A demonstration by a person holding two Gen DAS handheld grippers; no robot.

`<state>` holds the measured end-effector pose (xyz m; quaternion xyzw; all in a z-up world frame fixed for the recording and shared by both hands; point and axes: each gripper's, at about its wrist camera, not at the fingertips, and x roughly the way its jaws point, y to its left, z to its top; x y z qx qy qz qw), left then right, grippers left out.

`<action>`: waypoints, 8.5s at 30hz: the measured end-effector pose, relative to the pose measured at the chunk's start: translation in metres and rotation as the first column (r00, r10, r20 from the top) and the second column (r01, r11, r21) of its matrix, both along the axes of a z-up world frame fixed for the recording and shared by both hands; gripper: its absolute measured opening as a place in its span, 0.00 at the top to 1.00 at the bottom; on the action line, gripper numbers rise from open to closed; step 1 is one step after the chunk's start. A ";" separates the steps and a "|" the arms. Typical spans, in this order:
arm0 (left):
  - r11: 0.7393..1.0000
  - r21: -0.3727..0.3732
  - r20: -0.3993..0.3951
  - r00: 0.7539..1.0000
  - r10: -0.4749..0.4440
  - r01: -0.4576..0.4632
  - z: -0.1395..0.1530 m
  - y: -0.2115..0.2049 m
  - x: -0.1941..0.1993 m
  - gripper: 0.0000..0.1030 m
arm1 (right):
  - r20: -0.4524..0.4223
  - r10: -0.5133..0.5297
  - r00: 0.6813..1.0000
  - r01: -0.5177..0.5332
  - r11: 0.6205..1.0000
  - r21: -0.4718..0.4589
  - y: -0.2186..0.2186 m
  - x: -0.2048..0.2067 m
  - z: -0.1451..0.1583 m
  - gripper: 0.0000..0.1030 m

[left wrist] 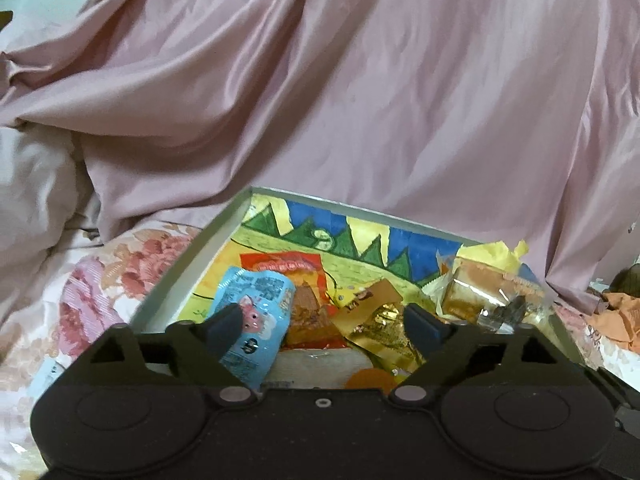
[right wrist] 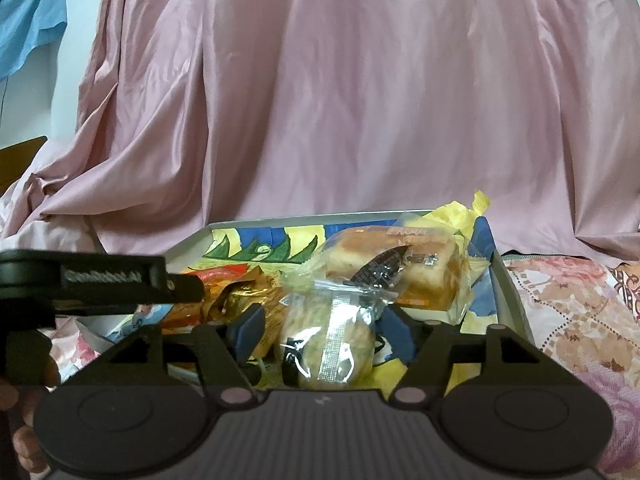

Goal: Organize snacks
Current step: 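Open both tools to drop the orange and green cake into the box, then withdraw both tools from the box toward the rice cake and blue stick, then lower the left tool to the rice cake while the right tool approaches the blue stick pack, then grasp the rice cake with the left tool while the right tool grasps the blue stick pack, then lift and carry the rice cake and blue stick pack over the box with both tools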

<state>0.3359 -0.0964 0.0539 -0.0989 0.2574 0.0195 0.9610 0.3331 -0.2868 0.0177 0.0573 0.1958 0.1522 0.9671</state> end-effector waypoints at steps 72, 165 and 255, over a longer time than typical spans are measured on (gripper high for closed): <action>0.978 0.128 -0.030 0.985 0.173 -0.168 -0.049 0.129 -0.227 0.01 | -0.132 0.124 0.983 -0.145 0.976 -0.161 0.079 -0.188 -0.020 0.00; 0.994 0.113 -0.122 0.992 0.014 0.000 -0.107 0.136 -0.122 0.24 | -0.233 0.329 0.915 -0.397 0.834 -0.382 0.142 -0.120 -0.075 0.55; 0.985 0.172 0.128 0.992 -0.001 -0.021 0.000 0.074 -0.116 0.28 | 0.410 0.338 0.847 0.061 0.706 -0.706 0.140 -0.148 -0.027 0.69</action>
